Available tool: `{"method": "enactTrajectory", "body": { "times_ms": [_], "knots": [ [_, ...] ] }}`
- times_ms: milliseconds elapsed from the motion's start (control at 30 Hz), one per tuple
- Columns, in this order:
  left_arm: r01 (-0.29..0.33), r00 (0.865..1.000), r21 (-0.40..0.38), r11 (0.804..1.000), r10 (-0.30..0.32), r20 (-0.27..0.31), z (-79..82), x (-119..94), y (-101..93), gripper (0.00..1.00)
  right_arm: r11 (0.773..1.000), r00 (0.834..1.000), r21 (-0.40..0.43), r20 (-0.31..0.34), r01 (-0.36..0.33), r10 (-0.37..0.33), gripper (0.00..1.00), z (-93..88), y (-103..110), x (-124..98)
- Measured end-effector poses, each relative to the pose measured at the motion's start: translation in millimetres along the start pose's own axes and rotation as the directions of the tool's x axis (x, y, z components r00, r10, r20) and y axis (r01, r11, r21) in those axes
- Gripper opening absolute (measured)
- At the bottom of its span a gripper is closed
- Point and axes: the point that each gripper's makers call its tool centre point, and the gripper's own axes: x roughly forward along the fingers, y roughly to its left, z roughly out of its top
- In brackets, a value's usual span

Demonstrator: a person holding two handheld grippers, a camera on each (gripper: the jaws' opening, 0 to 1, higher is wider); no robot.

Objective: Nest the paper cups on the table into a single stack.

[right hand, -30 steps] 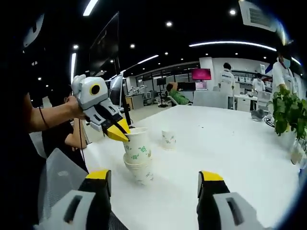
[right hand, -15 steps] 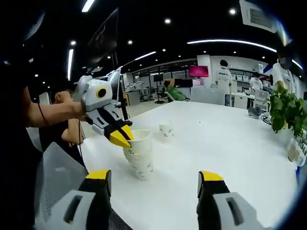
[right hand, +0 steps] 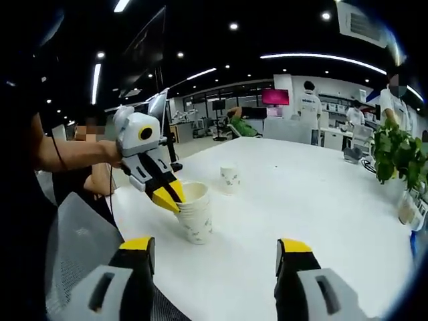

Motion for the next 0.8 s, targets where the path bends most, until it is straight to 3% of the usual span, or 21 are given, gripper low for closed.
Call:
{"method": "enactTrajectory", "body": {
  "times_ms": [300,533,633,800],
  "knots": [
    [-0.006,1.0,0.004,1.0,0.006,0.03,2.2,-1,-1.0,0.03,1.0,1.0,-0.019,0.013,0.001,-0.001,0.82,2.5,1,0],
    [-0.029,0.995,0.0,1.0,0.029,0.098,15.3,-13,4.6,0.11,1.0,0.999,-0.014,0.04,0.014,-0.014,0.83,6.2,-5,-1],
    [-0.055,0.989,-0.008,0.998,0.056,0.14,21.9,-22,12.3,0.13,1.0,0.999,-0.013,0.04,0.016,-0.015,0.83,3.9,-5,-1],
    [-0.115,0.965,-0.059,0.992,0.126,0.229,33.5,-41,35.7,0.17,1.0,0.999,-0.011,0.034,0.02,-0.02,0.86,-4.2,-7,-2]
  ]
}}
